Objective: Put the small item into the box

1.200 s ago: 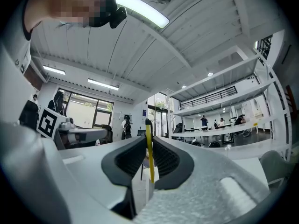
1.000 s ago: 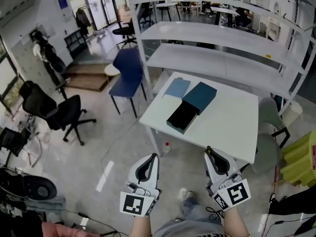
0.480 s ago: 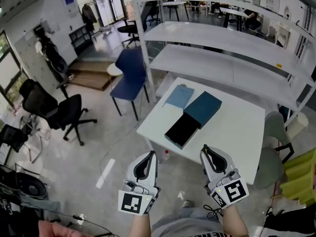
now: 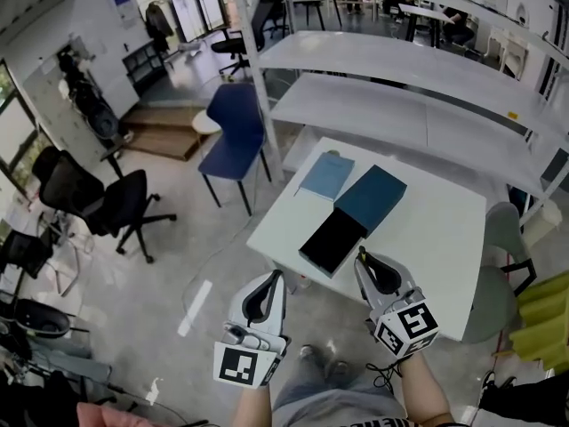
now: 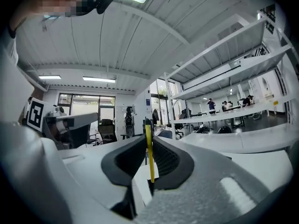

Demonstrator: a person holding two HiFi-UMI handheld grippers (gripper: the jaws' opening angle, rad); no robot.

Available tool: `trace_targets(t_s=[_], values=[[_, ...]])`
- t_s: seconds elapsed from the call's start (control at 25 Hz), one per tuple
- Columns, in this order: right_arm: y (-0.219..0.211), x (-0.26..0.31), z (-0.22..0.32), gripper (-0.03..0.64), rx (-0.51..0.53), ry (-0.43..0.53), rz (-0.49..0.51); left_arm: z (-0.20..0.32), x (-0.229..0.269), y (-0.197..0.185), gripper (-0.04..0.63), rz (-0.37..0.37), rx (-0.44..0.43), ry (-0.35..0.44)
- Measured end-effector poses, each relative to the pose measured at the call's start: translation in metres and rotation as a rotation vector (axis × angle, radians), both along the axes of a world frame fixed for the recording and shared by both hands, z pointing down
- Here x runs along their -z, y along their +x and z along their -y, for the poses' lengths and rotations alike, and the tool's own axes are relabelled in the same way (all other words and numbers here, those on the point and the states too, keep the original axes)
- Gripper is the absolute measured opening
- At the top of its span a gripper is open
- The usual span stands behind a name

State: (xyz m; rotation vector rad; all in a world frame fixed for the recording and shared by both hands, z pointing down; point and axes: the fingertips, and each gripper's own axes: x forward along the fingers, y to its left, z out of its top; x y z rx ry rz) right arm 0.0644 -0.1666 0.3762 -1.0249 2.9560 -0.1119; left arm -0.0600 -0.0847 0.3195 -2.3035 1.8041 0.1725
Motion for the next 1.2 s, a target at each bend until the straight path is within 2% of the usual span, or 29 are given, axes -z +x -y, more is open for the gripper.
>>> trace_targets(t_s=[0.2,0.4,0.92,1.2], values=[[-0.015,-0.023,0.028,0.049,-0.032,-0.086,-0.038,0.021,-0.002,-0.010,0.015,0.022,-0.052,-0.016],[-0.030,-0.050,0.051,0.049,-0.072,-0.168,-0.079,0.040,-0.006,-0.026,0.015,0.007,-0.090,-0.031],[-0.046,-0.105,0.082,0.049,-0.155,-0.339,-0.130,0.071,-0.025,-0.051,0.015,0.002,-0.176,-0.070],[-0.055,-0.127,0.103,0.049,-0.191,-0.399,-0.164,0.087,-0.033,-0.063,0.015,0.000,-0.208,-0.083]])
